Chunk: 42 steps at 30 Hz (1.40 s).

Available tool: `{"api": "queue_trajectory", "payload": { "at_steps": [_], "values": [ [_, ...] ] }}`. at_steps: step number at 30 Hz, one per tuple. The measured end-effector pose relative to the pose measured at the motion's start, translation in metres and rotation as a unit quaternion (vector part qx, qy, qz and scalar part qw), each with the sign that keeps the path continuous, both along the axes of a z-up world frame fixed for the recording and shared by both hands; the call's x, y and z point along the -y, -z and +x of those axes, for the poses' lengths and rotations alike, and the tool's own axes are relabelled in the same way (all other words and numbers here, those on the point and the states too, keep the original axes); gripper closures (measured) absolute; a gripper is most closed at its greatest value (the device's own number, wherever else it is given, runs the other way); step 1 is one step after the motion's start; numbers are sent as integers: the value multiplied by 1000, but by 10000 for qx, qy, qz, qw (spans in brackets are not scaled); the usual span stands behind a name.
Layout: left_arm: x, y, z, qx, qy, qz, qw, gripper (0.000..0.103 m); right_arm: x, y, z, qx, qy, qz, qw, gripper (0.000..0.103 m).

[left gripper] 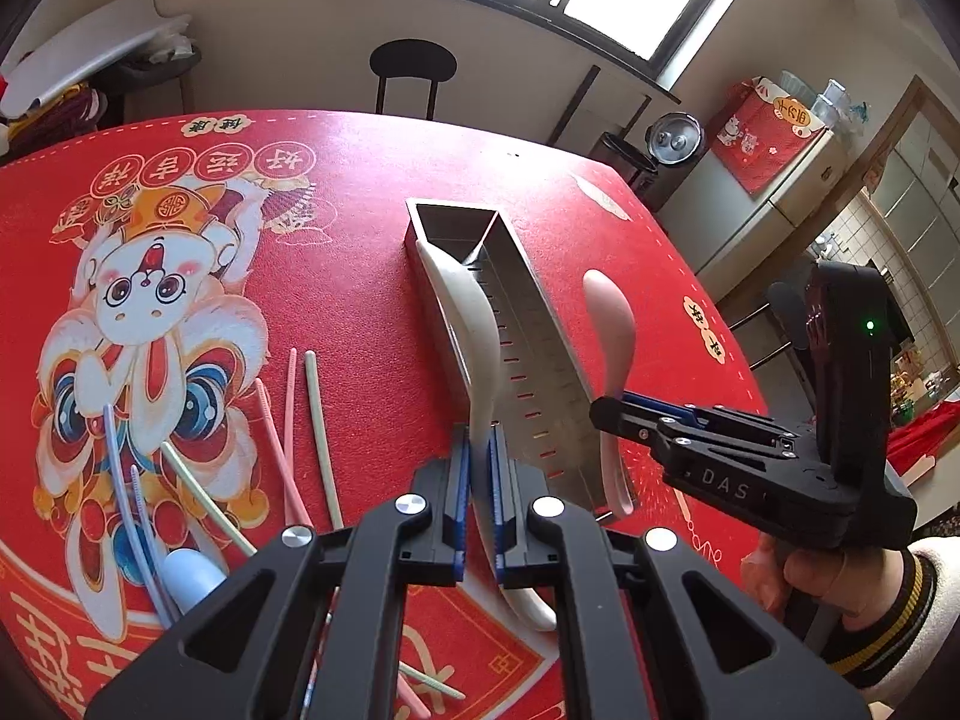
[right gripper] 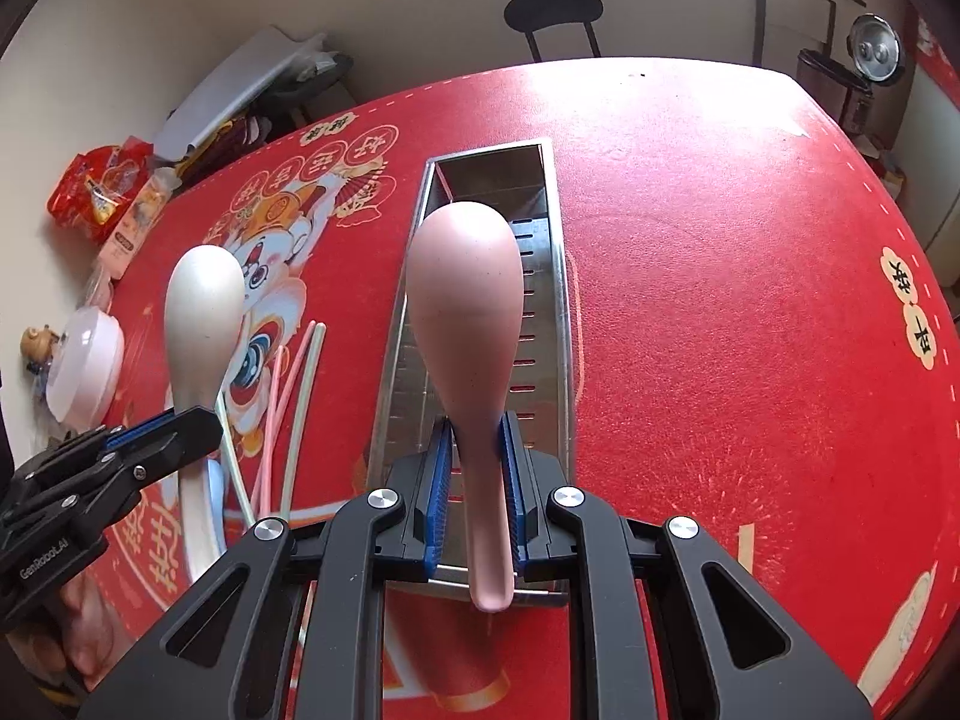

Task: Organize utensils
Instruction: 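Carry both held spoons over the stainless-steel drainer tray, then lower the spoons into the tray and open both grippers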

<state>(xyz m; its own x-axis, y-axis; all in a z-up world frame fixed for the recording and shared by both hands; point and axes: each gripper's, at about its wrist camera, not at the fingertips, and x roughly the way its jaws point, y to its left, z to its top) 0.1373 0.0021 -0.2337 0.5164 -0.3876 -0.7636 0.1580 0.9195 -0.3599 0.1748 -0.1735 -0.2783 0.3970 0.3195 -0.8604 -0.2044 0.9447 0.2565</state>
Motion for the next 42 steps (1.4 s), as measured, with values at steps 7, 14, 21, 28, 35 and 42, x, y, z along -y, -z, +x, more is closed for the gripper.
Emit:
{"api": "queue_trajectory", "payload": {
  "at_steps": [7,14,21,28,35,42],
  "values": [
    [-1,13,11,-170,-101,41,9998,97,-8,19,14,-344,-4,-359,9988,86],
    [8,26,23,-373,-76,-5,9993,97,-8,28,23,-455,98,-400,9981,86],
    [28,34,41,-508,-7,-30,9987,97,-5,30,28,-495,136,-289,9983,85],
    [35,40,48,-571,37,12,9984,97,4,15,23,-305,175,-300,9989,85],
    [54,48,55,-690,154,165,9974,97,31,8,21,-227,546,-308,9978,78],
    [53,59,60,-851,103,157,9962,95,43,11,16,-291,671,-249,9970,77]
  ]
}}
